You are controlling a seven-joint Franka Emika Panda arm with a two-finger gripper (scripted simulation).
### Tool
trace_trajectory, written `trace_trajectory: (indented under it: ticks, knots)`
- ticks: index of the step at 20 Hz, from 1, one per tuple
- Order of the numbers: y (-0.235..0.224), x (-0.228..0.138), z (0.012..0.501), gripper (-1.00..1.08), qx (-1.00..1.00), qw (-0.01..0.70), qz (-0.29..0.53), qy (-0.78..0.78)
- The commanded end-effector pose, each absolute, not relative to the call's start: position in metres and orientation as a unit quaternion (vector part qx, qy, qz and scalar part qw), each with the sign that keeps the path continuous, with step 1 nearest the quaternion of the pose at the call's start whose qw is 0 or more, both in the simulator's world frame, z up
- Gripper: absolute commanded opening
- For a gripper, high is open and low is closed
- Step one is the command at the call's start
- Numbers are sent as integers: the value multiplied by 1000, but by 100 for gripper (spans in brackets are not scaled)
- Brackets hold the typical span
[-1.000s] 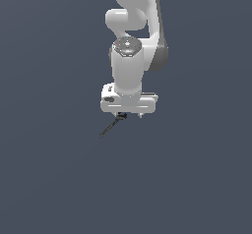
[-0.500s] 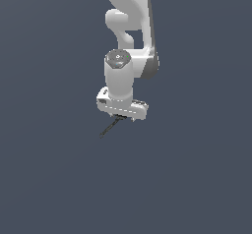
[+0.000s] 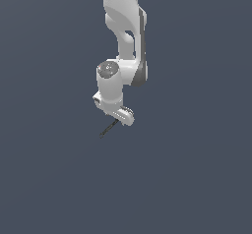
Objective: Pick up the object and move it to a goal position.
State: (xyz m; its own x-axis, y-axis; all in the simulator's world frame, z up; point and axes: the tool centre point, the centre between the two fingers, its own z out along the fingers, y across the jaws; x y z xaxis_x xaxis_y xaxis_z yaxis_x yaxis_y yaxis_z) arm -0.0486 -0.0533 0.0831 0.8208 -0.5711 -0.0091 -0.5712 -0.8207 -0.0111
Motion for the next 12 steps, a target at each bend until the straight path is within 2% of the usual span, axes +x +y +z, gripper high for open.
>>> trace_trajectory:
  ticks: [1, 12]
  knots:
    - [-61, -55, 74, 100, -944, 5, 2, 331]
    - [-75, -69, 58, 100, -922, 0, 0, 387]
